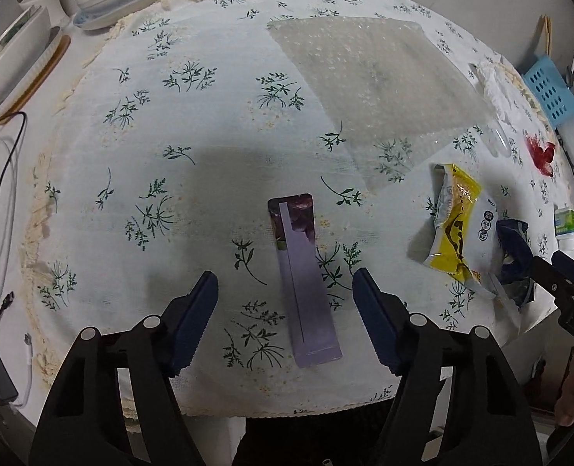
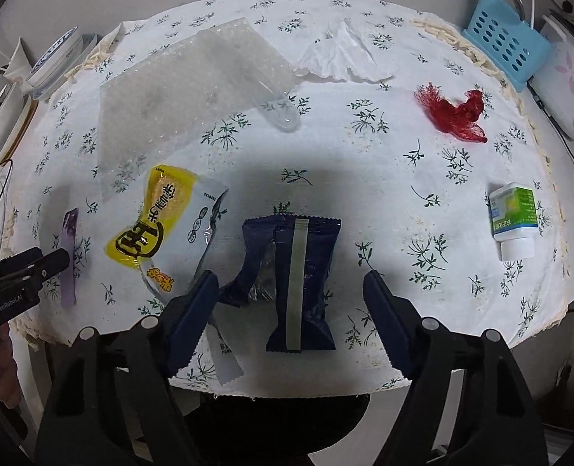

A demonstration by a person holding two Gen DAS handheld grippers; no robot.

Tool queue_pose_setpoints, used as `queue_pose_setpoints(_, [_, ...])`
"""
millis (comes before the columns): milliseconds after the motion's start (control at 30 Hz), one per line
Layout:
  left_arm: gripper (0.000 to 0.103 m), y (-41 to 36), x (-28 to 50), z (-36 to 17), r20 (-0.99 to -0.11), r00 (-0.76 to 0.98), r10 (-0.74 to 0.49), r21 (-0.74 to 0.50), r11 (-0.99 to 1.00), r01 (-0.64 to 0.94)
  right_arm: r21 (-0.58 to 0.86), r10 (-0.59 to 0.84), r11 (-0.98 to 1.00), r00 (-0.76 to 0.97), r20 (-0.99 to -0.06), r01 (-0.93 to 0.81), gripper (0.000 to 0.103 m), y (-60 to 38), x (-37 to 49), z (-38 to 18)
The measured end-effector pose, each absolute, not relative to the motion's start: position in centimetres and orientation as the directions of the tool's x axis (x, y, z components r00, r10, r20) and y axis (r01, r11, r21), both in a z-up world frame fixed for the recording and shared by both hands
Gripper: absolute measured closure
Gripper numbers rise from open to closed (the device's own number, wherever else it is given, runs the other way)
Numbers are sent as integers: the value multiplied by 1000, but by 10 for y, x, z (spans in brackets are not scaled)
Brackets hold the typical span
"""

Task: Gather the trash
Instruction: 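Close the left tool on the purple tube while the right tool grips the dark blue wrapper, then lift the purple tube with the left tool while the right tool lifts the dark blue wrapper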

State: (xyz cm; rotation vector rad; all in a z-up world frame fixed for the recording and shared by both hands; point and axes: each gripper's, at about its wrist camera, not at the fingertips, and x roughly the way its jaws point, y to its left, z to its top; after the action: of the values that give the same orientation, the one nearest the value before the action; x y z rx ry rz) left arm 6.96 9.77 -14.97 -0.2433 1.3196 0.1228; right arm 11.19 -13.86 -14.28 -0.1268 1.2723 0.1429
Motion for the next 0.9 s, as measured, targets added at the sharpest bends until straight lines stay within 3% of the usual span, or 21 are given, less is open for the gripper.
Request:
queue_pose_setpoints(267, [52,92,76,-156,-980,192,-49,-90,974,-206,20,49,990,212,-976,-136,48,-138,124,-160])
queue_pose_setpoints(500, [80,96,76,-158,-984,172,-33,-72,971,-227,45,62,994,174,-983,-100,56,-142,126,-168])
queue_pose_setpoints(900, [86,99,70,-159,-983,174,-58,-98,967,-234,61,69,997,158,-985,-51,77,-150,129,-171])
